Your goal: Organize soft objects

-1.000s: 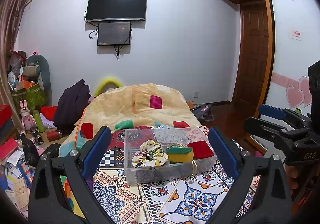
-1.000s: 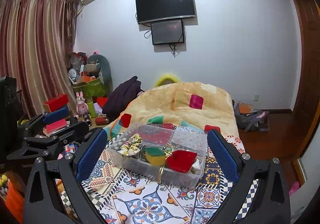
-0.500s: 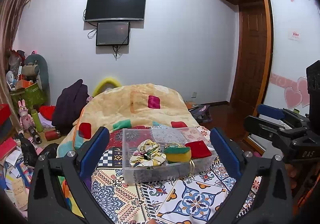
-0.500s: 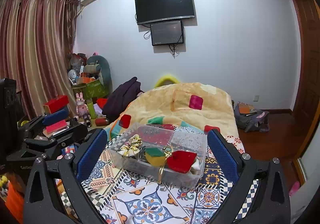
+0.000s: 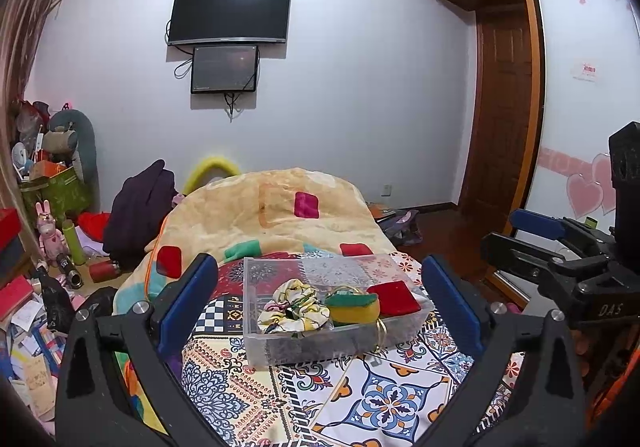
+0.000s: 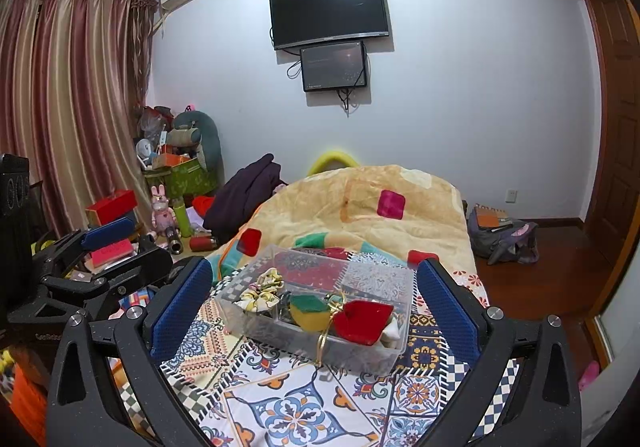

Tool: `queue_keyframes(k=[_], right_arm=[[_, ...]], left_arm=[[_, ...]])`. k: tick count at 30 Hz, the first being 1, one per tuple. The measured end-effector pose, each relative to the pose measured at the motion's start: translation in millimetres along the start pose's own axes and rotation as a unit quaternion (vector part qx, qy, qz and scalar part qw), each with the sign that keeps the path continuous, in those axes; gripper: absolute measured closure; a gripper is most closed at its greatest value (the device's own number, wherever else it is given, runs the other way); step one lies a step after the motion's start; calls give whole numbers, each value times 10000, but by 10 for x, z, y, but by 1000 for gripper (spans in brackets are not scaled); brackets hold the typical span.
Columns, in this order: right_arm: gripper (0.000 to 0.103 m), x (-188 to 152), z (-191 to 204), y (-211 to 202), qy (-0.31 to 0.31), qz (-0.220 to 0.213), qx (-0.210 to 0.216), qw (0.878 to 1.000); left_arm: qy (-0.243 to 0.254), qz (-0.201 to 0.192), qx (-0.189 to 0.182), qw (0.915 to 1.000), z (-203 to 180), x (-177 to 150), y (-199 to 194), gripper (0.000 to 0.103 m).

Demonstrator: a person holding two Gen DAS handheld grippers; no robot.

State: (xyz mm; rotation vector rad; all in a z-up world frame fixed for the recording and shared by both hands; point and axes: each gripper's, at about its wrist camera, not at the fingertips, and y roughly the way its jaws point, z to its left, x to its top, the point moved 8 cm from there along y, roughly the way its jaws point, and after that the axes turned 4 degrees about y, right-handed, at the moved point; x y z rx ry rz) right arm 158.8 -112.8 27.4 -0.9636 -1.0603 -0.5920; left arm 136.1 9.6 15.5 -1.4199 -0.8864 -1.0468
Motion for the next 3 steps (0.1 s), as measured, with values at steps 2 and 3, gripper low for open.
queue_keyframes(k=[2, 3], right_arm=[[0, -2, -2, 0, -2, 3, -6, 10000], [0, -1, 0, 4, 3, 7, -18, 10000]], left_arm=[[0, 7, 7, 10000, 4, 1, -1, 0], [1, 17, 11, 10000, 4, -1, 1, 0]])
